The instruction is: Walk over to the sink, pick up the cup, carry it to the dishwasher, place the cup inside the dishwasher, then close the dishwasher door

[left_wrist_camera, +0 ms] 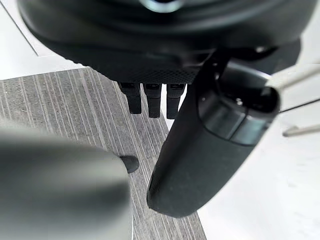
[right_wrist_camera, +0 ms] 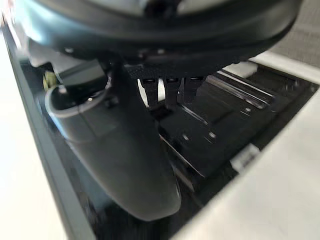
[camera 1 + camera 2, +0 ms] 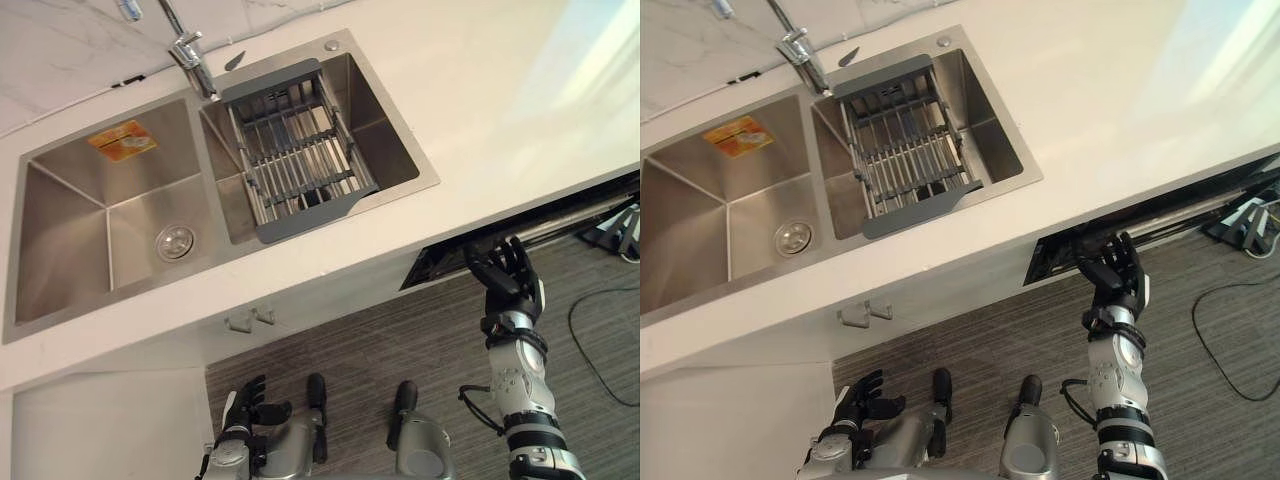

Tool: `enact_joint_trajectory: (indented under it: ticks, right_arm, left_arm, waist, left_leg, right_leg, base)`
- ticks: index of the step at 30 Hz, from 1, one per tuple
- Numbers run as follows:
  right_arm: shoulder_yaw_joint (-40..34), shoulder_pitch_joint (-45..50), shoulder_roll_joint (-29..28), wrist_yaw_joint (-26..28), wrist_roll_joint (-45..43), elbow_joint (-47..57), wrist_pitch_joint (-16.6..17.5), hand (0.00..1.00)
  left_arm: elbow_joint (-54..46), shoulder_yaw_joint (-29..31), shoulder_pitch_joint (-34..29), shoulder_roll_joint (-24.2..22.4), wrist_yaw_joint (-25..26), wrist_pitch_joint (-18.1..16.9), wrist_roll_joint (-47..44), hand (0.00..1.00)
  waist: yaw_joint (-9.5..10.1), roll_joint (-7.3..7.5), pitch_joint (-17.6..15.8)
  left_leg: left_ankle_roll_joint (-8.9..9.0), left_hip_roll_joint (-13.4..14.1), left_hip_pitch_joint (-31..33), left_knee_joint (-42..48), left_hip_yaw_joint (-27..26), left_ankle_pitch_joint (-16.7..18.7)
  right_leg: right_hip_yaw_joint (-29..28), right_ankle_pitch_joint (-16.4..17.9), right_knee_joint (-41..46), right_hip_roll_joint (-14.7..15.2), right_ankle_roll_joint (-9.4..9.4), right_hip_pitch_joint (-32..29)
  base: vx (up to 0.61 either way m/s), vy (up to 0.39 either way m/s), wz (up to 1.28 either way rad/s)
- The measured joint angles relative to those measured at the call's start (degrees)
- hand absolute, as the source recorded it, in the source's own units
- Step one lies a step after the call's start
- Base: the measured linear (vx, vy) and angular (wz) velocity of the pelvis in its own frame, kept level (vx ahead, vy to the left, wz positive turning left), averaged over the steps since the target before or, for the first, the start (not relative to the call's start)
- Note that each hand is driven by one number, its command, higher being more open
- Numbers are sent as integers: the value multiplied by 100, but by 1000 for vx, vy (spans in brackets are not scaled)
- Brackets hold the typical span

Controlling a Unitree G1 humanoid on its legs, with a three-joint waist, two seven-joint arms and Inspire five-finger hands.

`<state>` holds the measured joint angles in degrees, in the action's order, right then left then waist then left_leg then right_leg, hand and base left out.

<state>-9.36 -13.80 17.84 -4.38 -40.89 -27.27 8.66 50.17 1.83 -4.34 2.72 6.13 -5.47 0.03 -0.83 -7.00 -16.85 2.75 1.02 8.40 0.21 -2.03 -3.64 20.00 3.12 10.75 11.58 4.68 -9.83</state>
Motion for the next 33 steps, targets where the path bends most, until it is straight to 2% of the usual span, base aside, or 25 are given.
enact_joint_trajectory:
  ticks: [4, 9, 13, 17, 20, 24, 27, 31, 33]
  right_arm:
    - [83, -339, 257, -34, 120, -496, -28, 90]
    - [167, -1075, 911, -124, 514, -1581, -188, 90]
    - [352, -1467, 1190, -195, 685, -1865, -289, 90]
    - [465, -1502, 1178, -203, 734, -1856, -311, 90]
    - [421, -1177, 1051, -206, 740, -1409, -310, 90]
    - [294, -229, 614, -46, 1079, -363, -322, 90]
    - [283, 349, 358, 62, 1352, 27, -367, 90]
    - [49, 964, -103, 182, 1801, 368, -390, 90]
    - [-47, 1285, -280, 193, 1867, 393, -392, 90]
  left_arm:
    - [16, -4, -4, 59, -1, -3, 1, 90]
    - [24, -133, -4, 109, -3, -44, 7, 90]
    - [2, -211, -3, 110, 2, -69, 4, 90]
    - [0, -224, -3, 110, 9, -71, 2, 90]
    - [-1, -224, -3, 110, 12, -61, 2, 90]
    - [2, -220, -2, 110, 20, -15, 5, 90]
    - [10, -211, -2, 110, 20, 13, 7, 90]
    - [32, -164, -7, 131, 20, 66, 22, 90]
    - [45, -156, -9, 171, 20, 97, 163, 90]
  waist:
    - [-8, -33, -15]
    - [-16, -97, -47]
    - [-17, -187, -92]
    - [-25, -212, -106]
    - [-40, -207, -109]
    - [-80, -187, -116]
    - [-93, -150, -107]
    - [-138, -14, -54]
    - [-165, 109, 33]
  left_leg:
    - [-71, 1, 43, -16, 45, -89]
    - [-55, -30, 85, 35, 75, -136]
    - [-26, 10, 191, 30, 76, -170]
    - [-9, 42, 193, 26, 76, -193]
    - [-5, 51, 184, 6, 76, -190]
    - [-1, 49, 79, -24, 92, -186]
    - [3, 48, -62, -92, 150, -182]
    - [3, 48, -255, -206, 159, -182]
    - [6, 44, -337, -225, 147, -176]
  right_leg:
    - [40, -84, 9, -9, -20, -25]
    - [31, -110, 4, -17, -22, -47]
    - [8, -146, 6, -64, -72, -174]
    - [-23, -160, 3, -107, -94, -192]
    - [-29, -167, -11, -119, -103, -190]
    - [-8, -167, -63, -126, -98, -69]
    - [63, -166, -156, -140, -86, 122]
    - [87, -183, -292, -163, -57, 327]
    - [82, -202, -396, -176, -34, 438]
  base:
    - [9, -16, 4]
    - [17, -7, -2]
    - [-16, -13, -3]
    - [-16, -22, -4]
    - [0, 0, 0]
    - [4, 0, 2]
    - [20, -5, 11]
    - [22, -4, 2]
    - [19, -4, -1]
